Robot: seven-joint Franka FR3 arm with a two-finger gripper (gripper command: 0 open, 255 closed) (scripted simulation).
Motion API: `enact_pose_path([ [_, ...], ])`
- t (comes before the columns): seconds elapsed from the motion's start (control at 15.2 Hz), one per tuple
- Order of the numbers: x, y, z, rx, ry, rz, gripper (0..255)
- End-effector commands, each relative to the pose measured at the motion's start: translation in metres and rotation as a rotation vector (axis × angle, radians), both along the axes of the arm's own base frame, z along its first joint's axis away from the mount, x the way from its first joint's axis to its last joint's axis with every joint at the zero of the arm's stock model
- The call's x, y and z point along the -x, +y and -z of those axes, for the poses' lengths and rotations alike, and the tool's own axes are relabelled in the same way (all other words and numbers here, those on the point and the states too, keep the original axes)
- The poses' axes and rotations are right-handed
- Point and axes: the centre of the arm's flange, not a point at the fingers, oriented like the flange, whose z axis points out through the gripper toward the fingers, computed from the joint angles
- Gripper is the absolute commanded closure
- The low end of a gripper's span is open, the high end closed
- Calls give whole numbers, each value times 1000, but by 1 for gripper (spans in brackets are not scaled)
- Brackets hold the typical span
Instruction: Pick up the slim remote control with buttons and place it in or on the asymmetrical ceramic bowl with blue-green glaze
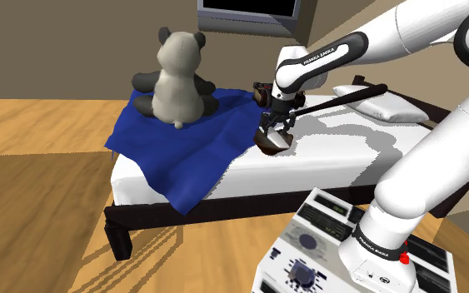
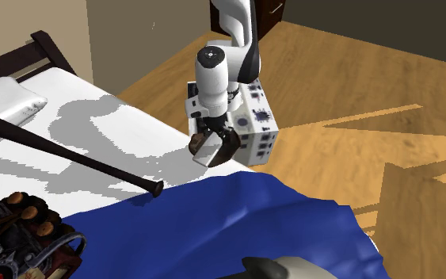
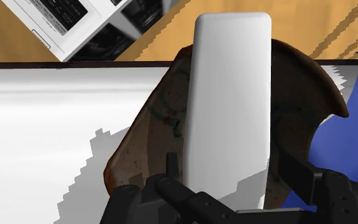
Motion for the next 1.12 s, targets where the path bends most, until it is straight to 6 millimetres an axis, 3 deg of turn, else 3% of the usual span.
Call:
enact_pose_path([
  [0.0,0,0,0,0,0,0,0],
  [0.26,0,0,0,0,0,0,0],
  [0.53,1,0,-50,0,0,0,0],
  [1.06,1,0,-50,0,0,0,0],
])
